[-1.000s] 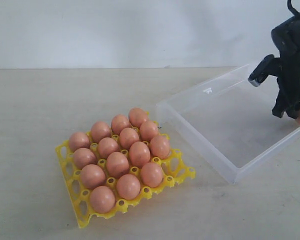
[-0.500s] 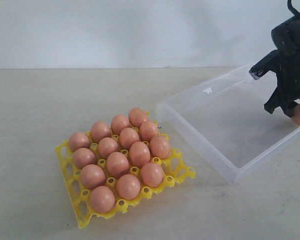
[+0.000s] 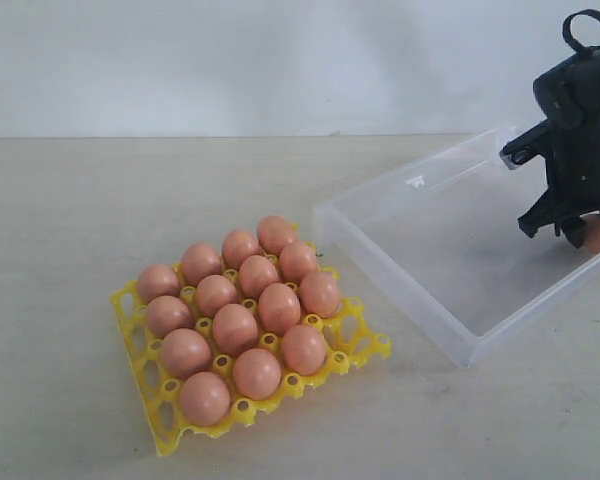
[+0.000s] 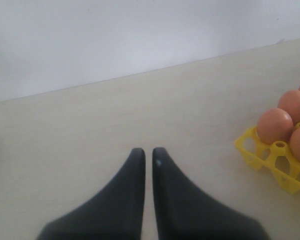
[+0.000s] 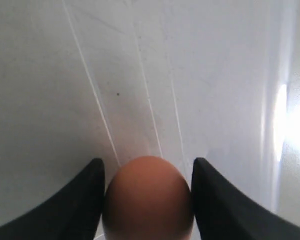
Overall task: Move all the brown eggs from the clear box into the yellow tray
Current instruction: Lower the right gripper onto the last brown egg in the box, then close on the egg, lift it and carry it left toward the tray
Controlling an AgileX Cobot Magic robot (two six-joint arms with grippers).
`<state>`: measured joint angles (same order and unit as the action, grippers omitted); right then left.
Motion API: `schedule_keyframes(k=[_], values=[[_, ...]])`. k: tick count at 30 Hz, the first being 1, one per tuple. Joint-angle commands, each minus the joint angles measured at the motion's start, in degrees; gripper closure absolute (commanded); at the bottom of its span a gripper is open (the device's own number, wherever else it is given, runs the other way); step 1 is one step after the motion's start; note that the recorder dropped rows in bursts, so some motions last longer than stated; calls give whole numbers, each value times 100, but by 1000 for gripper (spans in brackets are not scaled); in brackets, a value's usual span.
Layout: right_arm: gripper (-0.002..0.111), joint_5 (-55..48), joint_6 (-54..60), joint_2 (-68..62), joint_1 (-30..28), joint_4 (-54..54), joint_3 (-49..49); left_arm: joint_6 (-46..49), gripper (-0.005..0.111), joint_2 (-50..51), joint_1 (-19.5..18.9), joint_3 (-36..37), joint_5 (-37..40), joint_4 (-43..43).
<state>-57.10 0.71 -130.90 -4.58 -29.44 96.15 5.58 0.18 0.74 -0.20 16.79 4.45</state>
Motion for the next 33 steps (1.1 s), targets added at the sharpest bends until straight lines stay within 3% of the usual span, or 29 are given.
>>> schedule_keyframes(k=[1, 3, 5, 6, 19, 29, 33], values=[[62, 14, -195, -180, -47, 65, -19, -18, 103, -18, 44, 20, -2, -11], [75, 14, -309, -180, -47, 65, -19, -18, 103, -18, 44, 20, -2, -11], [103, -75, -310, -180, -47, 65, -19, -18, 103, -18, 44, 20, -2, -11], [108, -87, -345, -180, -47, 65, -19, -18, 103, -18, 44, 20, -2, -11], [109, -169, -362, 57, -35, 578, -19, -18, 103, -18, 44, 20, -2, -11], [109, 890, -329, 570, -35, 2257, -19, -18, 103, -18, 44, 20, -2, -11], [109, 1392, 283, 699, -12, 3255, -19, -18, 103, -18, 44, 20, -2, -11]])
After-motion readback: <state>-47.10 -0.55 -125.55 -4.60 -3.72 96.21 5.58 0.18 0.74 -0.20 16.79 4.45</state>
